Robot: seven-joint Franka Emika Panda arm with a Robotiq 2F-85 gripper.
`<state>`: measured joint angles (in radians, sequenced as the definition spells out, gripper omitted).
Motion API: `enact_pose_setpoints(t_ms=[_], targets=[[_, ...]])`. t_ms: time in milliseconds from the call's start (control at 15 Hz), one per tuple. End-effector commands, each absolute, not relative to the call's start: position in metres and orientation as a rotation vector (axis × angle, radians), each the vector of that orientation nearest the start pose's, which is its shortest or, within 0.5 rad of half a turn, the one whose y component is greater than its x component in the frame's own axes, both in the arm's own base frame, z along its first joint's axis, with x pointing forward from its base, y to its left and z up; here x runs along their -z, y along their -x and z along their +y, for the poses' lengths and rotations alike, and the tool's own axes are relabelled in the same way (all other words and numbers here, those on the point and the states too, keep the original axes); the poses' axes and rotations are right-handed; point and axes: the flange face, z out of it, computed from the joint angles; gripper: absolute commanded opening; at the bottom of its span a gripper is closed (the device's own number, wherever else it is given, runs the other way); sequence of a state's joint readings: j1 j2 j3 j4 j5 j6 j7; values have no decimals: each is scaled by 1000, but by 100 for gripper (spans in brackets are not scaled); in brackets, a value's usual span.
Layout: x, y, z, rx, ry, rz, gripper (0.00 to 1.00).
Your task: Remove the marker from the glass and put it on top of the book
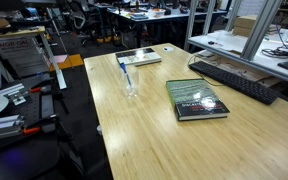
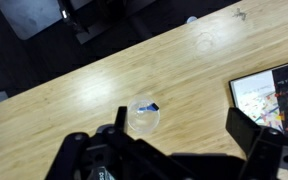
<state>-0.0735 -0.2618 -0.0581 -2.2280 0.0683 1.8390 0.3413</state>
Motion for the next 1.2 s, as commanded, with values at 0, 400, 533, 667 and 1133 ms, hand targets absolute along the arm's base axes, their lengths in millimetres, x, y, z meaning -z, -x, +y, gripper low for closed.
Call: enact_pose_setpoints(t_ms=[0, 400, 533, 667, 1133], targets=[[-457, -466, -84, -285, 2826, 995, 100], [-425, -478, -112, -401, 2515, 1340, 100], [-419, -482, -113, -408, 2407, 1457, 100], [-418, -486, -110, -386, 2299, 1567, 100], [-415, -484, -109, -402, 2338, 1549, 100]])
